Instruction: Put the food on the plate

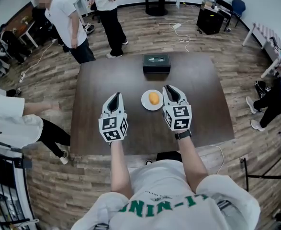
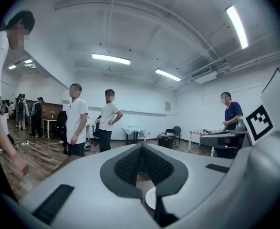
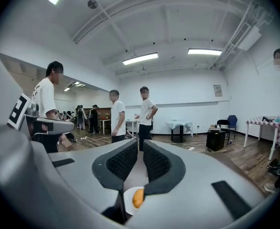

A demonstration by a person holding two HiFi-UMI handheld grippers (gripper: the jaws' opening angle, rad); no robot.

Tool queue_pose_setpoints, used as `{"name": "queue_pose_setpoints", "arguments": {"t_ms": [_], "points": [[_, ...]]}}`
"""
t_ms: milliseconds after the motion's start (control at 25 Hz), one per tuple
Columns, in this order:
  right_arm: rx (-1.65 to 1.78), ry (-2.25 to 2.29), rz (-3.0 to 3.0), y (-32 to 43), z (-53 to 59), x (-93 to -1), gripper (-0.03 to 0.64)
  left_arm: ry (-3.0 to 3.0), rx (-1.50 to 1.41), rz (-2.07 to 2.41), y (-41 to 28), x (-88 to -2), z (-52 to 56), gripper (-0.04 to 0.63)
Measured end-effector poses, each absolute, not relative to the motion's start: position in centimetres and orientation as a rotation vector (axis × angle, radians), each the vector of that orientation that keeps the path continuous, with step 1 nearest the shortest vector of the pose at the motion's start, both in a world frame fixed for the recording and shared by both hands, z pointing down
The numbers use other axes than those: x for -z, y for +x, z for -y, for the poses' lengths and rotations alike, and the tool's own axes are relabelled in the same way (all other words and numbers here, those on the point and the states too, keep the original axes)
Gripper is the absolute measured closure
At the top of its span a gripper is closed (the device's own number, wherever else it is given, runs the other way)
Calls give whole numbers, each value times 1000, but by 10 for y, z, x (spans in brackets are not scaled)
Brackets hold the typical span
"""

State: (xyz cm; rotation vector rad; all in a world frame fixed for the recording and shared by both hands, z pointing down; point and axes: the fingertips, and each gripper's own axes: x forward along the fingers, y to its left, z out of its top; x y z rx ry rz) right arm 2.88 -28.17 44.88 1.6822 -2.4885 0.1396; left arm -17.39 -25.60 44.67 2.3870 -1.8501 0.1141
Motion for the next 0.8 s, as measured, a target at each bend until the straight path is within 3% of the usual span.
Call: {"name": "queue_pose_setpoints", "arguments": {"t_ms": [120,800], "points": [[-133,1711,2491,30,279,-444,600,2396,-114,1844,-173,-445,254,581],[-84,1732,2495,32,272,-426,603,2439,-93,1846,-166,-424,247,581]]}}
